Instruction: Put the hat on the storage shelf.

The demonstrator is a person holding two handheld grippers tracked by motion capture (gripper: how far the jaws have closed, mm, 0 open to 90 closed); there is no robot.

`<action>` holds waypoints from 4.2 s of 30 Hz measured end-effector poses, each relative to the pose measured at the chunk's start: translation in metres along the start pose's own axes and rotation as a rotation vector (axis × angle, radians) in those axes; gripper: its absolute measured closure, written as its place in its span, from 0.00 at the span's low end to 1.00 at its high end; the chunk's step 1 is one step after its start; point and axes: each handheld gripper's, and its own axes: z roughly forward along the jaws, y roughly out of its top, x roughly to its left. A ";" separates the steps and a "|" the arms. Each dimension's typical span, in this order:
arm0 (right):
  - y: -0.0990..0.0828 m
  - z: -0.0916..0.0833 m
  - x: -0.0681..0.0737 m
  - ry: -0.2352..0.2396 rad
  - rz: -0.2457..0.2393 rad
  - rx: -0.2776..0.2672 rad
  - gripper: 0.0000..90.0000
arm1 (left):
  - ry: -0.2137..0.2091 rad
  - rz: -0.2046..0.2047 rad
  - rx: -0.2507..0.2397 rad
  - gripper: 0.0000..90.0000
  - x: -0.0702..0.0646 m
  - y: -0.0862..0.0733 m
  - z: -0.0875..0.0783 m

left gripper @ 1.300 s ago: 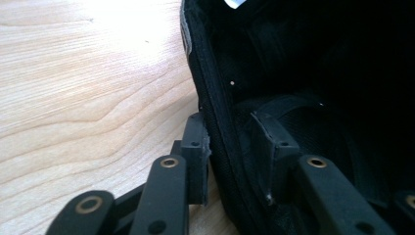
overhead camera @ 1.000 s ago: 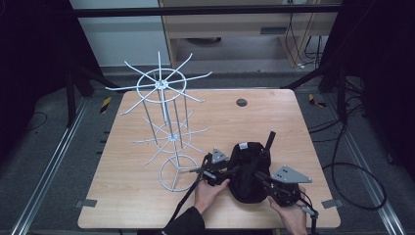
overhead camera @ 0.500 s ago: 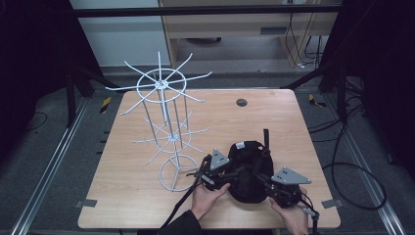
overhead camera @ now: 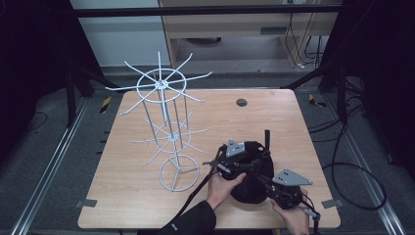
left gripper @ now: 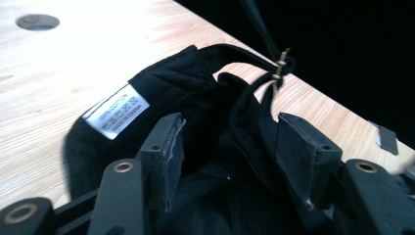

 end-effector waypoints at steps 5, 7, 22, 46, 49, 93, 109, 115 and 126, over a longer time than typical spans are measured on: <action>0.000 0.001 0.001 0.015 -0.015 -0.002 0.94 | -0.043 -0.031 0.033 0.47 0.003 0.000 0.015; 0.000 0.001 0.002 0.025 -0.015 -0.004 0.94 | -0.049 -0.026 0.044 0.49 0.003 -0.001 0.019; 0.001 -0.013 -0.006 0.075 0.030 -0.083 0.80 | -0.041 0.018 0.055 0.90 -0.001 0.009 0.008; 0.000 -0.026 -0.032 0.028 0.138 -0.178 0.57 | -0.071 0.191 -0.094 0.91 -0.032 0.052 -0.061; -0.001 -0.026 -0.032 0.047 0.129 -0.173 0.55 | -0.061 0.198 -0.094 0.91 -0.032 0.054 -0.060; 0.030 -0.042 -0.015 -0.022 -0.093 -0.095 1.00 | -0.031 0.147 -0.057 0.90 -0.012 0.006 -0.065; 0.032 -0.007 0.022 0.182 -0.129 -0.024 0.99 | 0.078 0.120 0.051 0.90 0.011 -0.055 -0.098; 0.033 0.012 0.039 0.245 -0.127 -0.005 0.98 | 0.109 0.070 0.088 0.90 0.029 -0.072 -0.097; 0.036 0.006 0.035 0.223 -0.075 -0.054 0.89 | 0.124 0.091 0.161 0.89 0.035 -0.084 -0.079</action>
